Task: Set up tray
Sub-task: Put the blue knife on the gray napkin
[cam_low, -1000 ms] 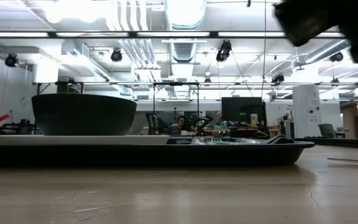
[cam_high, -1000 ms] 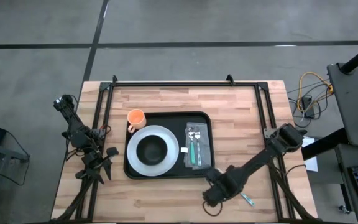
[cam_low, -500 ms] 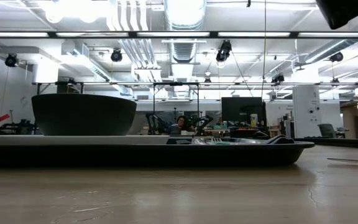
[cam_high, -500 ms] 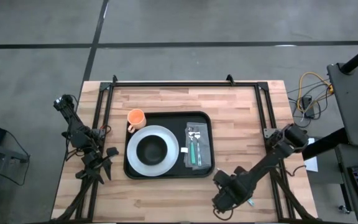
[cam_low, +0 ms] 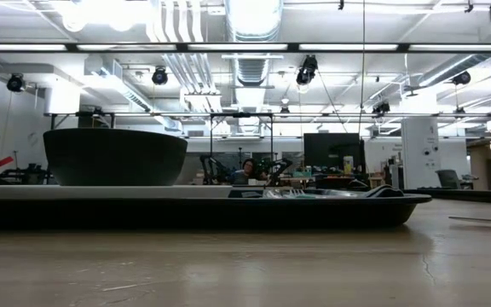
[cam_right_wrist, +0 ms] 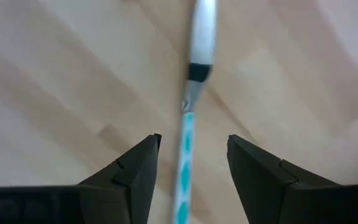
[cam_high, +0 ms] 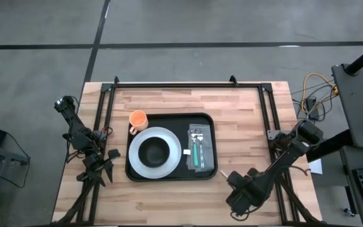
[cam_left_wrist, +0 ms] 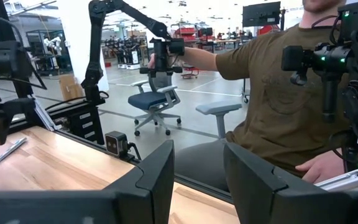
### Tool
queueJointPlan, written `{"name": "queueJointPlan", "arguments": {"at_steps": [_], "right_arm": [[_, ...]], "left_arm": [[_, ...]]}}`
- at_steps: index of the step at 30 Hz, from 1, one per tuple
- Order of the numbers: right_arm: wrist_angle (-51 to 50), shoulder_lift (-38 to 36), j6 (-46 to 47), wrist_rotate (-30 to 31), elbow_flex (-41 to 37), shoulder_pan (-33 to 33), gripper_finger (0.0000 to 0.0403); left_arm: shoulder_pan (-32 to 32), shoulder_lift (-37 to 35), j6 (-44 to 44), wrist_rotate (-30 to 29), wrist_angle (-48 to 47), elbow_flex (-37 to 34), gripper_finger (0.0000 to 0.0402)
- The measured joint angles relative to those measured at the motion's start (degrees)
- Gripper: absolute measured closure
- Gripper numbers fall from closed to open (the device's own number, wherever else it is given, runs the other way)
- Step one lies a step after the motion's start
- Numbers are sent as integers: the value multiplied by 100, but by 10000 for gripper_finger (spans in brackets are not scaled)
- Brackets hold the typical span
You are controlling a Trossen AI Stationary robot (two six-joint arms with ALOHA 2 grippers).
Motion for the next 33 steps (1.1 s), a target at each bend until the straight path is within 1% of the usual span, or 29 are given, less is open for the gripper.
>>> {"name": "queueJointPlan", "arguments": {"at_steps": [7, 13, 17, 25, 31, 33], "right_arm": [[690, -430, 208, 0, -590, 100, 222], [1822, -823, 364, -2, -1369, 113, 224], [2240, -887, 441, -6, -1675, 113, 228], [2283, -786, 461, -82, -1736, 113, 238], [2289, -569, 437, -441, -1759, 122, 249], [2290, -473, 432, -474, -1762, 122, 252]], "left_arm": [[-1, 0, 0, 0, -1, 0, 281], [0, 0, -2, 0, 0, 1, 281], [-1, 0, -1, 0, 0, 0, 281], [-2, 0, 0, 0, -1, -1, 281], [-1, -1, -1, 1, 0, 0, 281], [-2, -2, 0, 0, 1, 1, 281]]}}
